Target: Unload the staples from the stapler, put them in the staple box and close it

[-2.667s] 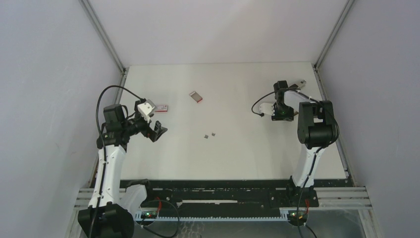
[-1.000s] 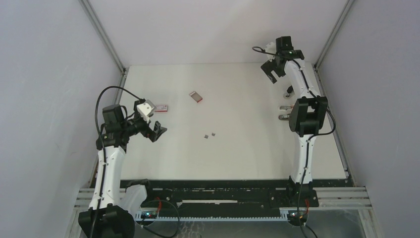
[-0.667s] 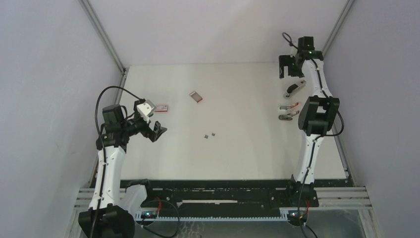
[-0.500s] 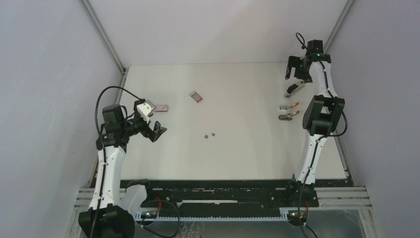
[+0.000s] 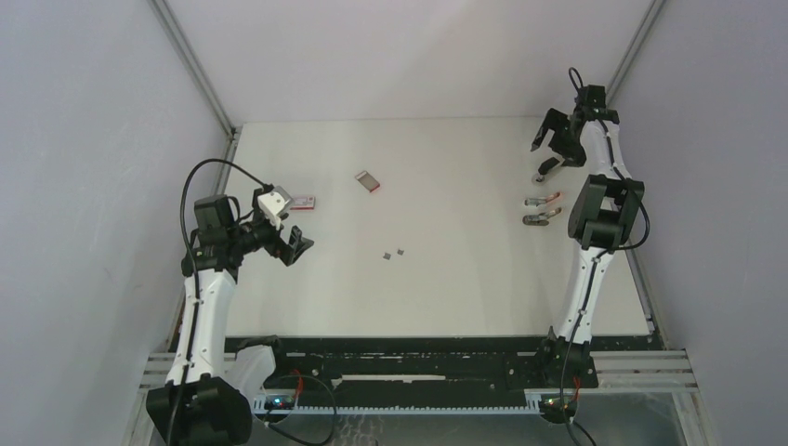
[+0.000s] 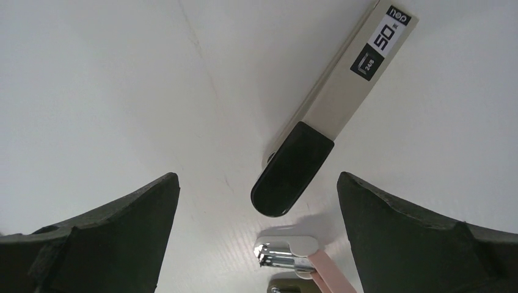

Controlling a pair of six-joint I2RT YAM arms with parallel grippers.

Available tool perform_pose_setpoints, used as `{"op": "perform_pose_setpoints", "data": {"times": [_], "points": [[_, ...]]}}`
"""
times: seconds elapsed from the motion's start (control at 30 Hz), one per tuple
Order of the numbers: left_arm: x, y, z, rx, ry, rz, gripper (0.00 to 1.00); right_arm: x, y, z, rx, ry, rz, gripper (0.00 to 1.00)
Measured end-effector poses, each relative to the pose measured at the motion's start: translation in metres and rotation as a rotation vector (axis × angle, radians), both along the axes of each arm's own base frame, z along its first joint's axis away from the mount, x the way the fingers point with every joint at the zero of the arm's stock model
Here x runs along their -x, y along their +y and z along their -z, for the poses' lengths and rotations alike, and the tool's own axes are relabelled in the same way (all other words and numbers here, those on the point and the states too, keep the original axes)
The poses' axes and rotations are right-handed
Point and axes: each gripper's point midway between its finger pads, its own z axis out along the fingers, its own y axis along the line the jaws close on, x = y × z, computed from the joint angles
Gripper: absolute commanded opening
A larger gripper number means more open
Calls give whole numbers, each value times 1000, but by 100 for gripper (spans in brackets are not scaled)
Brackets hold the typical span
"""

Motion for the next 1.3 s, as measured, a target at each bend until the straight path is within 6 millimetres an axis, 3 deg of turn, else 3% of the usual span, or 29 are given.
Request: {"op": "perform_pose_setpoints", "data": {"times": [0.5, 0.7, 0.97, 1.3], "points": [[-1, 1, 3, -4, 5, 3, 100, -4, 1, 26, -61, 43, 127, 99], [-1, 1, 3, -8, 3, 6, 100, -9, 7, 27, -76, 30, 108, 86], [-1, 0, 4, -5, 6, 11, 100, -7, 9, 32, -41, 45, 121, 80], [0, -2, 3, 1, 6, 25, 100, 0, 7, 44, -32, 79, 140, 54]]}}
